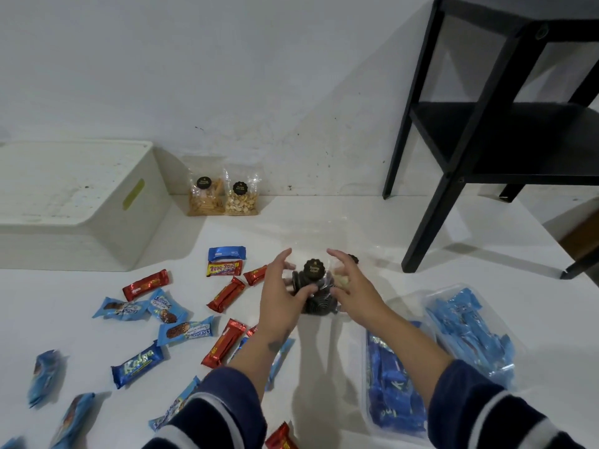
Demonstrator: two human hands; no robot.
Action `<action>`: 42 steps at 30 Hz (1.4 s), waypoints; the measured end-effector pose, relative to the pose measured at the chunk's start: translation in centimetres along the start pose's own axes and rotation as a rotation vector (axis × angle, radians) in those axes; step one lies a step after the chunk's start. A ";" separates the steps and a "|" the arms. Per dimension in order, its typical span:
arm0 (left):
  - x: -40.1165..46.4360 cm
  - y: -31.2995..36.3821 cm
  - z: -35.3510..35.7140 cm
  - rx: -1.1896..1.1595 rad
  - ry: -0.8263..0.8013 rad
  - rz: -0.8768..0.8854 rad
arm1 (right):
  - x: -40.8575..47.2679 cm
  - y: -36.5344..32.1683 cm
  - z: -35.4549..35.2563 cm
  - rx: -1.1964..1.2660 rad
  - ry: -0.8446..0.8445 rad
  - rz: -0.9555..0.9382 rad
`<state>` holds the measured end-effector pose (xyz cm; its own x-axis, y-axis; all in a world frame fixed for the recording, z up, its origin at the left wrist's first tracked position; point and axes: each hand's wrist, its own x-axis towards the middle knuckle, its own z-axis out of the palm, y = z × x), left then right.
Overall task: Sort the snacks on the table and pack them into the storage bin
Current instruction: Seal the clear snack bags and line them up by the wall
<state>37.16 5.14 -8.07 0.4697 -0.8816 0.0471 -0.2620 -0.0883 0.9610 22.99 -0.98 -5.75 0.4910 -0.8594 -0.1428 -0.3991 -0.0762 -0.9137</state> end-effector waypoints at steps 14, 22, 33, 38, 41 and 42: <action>7.3 -6.8 -7.5 1.276 -0.375 0.070 | 14.6 -3.5 0.4 -0.167 0.184 0.029; 8.6 -8.8 -8.0 1.249 -0.373 0.097 | 24.1 -3.9 4.2 -0.131 0.183 0.051; 8.8 -9.8 -7.9 1.147 -0.388 0.087 | 29.1 -3.7 4.9 -0.214 0.175 0.014; 8.9 -8.6 -8.0 1.204 -0.382 0.081 | 26.0 -4.3 2.7 -0.339 0.017 0.041; 8.9 -7.3 -8.0 1.184 -0.389 0.009 | 23.0 -3.5 0.8 -0.461 -0.097 0.044; 8.8 -6.9 -7.8 1.189 -0.380 0.004 | 21.9 -3.2 0.1 -0.488 -0.132 0.062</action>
<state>49.71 1.62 -12.11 0.2458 -0.9435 -0.2221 -0.9552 -0.2747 0.1100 35.12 -19.52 -6.03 0.5361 -0.8009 -0.2666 -0.7304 -0.2817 -0.6223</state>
